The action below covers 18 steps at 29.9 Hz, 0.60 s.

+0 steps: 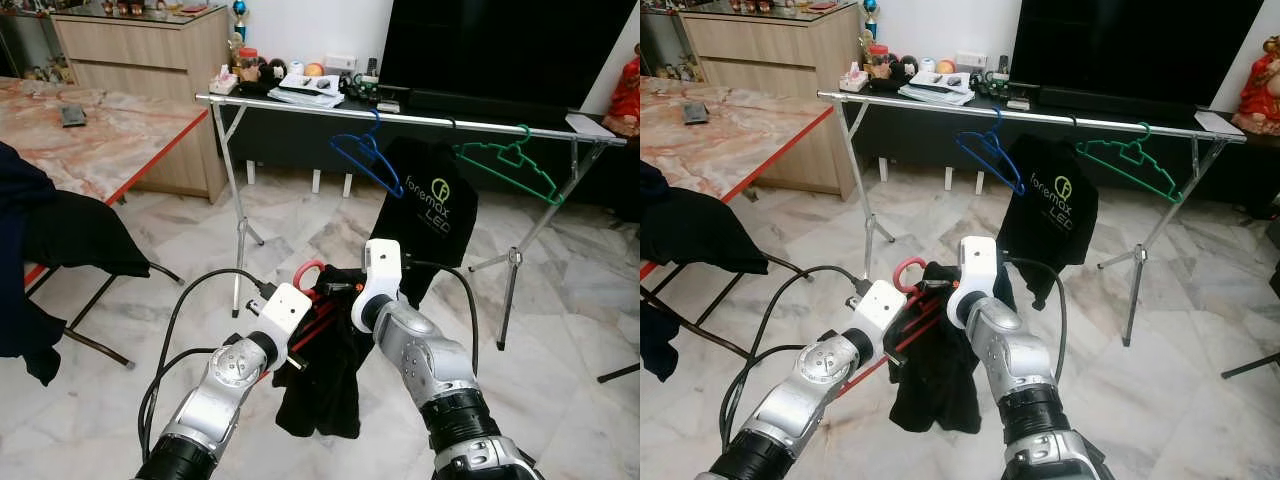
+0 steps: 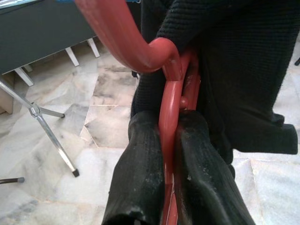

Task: Hang hanger

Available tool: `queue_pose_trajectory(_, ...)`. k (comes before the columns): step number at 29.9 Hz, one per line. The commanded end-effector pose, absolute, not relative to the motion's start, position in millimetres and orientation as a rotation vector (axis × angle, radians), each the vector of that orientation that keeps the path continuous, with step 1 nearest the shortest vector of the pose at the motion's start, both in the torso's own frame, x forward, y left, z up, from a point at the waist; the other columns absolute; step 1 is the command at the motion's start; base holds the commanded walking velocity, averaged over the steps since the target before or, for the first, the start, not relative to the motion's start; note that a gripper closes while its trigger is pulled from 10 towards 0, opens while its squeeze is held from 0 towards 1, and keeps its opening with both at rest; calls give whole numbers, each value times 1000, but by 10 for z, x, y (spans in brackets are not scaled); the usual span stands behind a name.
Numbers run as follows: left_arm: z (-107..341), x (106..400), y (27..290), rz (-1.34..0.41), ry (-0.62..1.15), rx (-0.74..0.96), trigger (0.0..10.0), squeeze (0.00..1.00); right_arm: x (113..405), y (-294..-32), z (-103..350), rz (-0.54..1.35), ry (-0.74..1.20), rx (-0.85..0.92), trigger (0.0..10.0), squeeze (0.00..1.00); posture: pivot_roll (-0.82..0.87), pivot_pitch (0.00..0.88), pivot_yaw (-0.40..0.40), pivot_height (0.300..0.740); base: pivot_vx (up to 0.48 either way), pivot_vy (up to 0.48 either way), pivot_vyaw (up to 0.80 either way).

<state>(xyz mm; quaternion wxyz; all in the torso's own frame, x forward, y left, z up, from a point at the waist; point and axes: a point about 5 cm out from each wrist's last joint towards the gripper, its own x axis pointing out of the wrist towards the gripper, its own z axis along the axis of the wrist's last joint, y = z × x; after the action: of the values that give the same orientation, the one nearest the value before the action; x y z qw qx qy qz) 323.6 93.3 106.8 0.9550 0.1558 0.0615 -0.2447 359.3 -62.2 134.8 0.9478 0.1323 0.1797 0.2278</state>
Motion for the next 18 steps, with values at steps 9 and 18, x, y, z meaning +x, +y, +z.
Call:
queue_pose_trajectory(9,1150,3271,906,-497,80,304,10000,0,3617,-668,1500,465,302,271,10000,702,-25,0,-57,740,0,0,0)
queue_pose_trajectory(18,1122,3255,902,-508,91,304,10000,0,3653,-740,1550,440,279,261,10000,686,-26,0,-58,740,0,0,0)
